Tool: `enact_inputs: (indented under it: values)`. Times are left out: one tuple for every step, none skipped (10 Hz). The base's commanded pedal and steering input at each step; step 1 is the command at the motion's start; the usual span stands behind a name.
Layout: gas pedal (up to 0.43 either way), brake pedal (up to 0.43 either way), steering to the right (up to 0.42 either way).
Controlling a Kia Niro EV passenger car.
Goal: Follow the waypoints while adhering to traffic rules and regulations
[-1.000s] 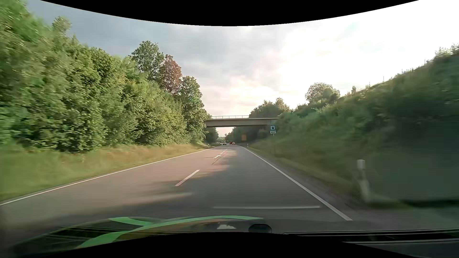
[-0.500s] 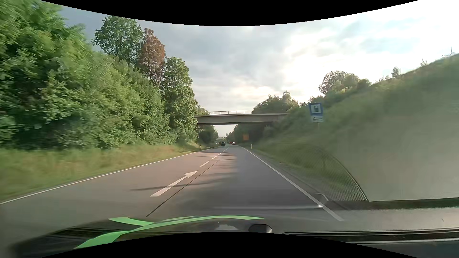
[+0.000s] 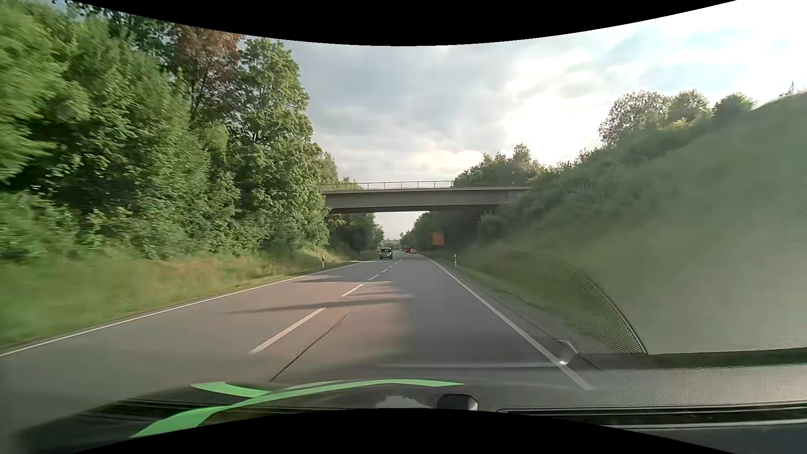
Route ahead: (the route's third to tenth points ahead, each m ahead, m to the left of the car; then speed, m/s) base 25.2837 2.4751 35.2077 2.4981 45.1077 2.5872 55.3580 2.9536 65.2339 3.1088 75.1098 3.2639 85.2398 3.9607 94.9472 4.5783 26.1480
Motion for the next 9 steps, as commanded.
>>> enact_inputs:
  values:
    - [0.138,0.0,-0.007]
    - [0.138,0.0,-0.007]
    - [0.138,0.0,-0.007]
    - [0.138,0.0,-0.007]
    - [0.15,0.0,-0.007]
    - [0.15,0.0,-0.007]
    - [0.169,0.0,-0.007]
    - [0.169,0.0,-0.007]
    - [0.189,0.0,-0.007]
